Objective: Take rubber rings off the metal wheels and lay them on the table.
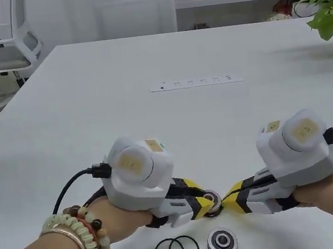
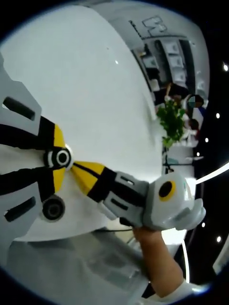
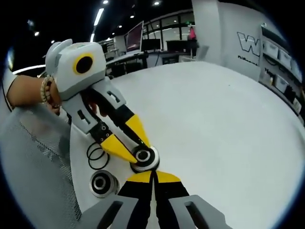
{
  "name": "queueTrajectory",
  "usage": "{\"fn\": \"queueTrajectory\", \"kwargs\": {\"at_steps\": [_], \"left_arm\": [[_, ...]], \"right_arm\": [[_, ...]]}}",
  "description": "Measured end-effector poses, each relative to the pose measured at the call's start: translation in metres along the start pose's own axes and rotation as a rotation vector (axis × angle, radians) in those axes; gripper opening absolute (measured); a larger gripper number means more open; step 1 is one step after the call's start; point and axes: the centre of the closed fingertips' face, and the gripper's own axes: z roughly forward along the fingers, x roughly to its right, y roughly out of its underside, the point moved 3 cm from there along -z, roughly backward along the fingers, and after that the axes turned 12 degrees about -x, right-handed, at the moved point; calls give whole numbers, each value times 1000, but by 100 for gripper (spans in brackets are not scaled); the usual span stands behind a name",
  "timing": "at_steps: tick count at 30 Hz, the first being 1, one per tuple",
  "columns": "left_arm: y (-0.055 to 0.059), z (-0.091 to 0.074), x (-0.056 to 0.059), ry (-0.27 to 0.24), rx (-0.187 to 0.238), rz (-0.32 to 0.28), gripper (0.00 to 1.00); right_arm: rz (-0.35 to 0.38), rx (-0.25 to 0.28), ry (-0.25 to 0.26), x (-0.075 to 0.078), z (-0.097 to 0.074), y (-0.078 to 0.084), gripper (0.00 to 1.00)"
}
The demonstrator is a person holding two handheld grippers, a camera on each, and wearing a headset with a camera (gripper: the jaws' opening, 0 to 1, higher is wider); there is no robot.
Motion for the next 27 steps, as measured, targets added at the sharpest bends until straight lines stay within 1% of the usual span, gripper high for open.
{"fn": "queueTrajectory", "kwargs": {"at_steps": [2, 3, 4, 5, 6, 7, 8, 9, 11, 15, 27], "left_arm": [[0, 0, 0, -3, -2, 1, 14], [0, -1, 0, -2, -2, 0, 14], [0, 0, 0, -2, -2, 1, 14], [0, 0, 0, -2, -2, 0, 14], [0, 0, 0, -2, -3, 1, 14], [0, 0, 0, -3, -3, 1, 14], [0, 0, 0, -3, -4, 2, 14], [0, 0, 0, -2, -5, 5, 14], [0, 0, 0, -3, -7, 9, 13], [1, -1, 0, -10, -13, 15, 13], [1, -1, 0, -12, -8, 12, 13]], "right_arm": [[59, 28, -24, 1, -3, -2, 0], [119, 21, -47, 0, -5, -1, 0], [133, 41, -50, 1, -5, -3, 0], [166, 82, -68, 0, -6, -8, 0], [183, 73, -74, 1, -7, -8, 0], [182, 58, -71, 1, -7, -5, 0], [176, 63, -70, 1, -7, -5, 0], [181, 71, -83, -2, -7, -7, 0], [185, 60, -77, -2, -7, -7, 0], [185, 55, -85, -6, -7, -8, 0], [176, 60, -95, -9, -8, -12, 0]]}}
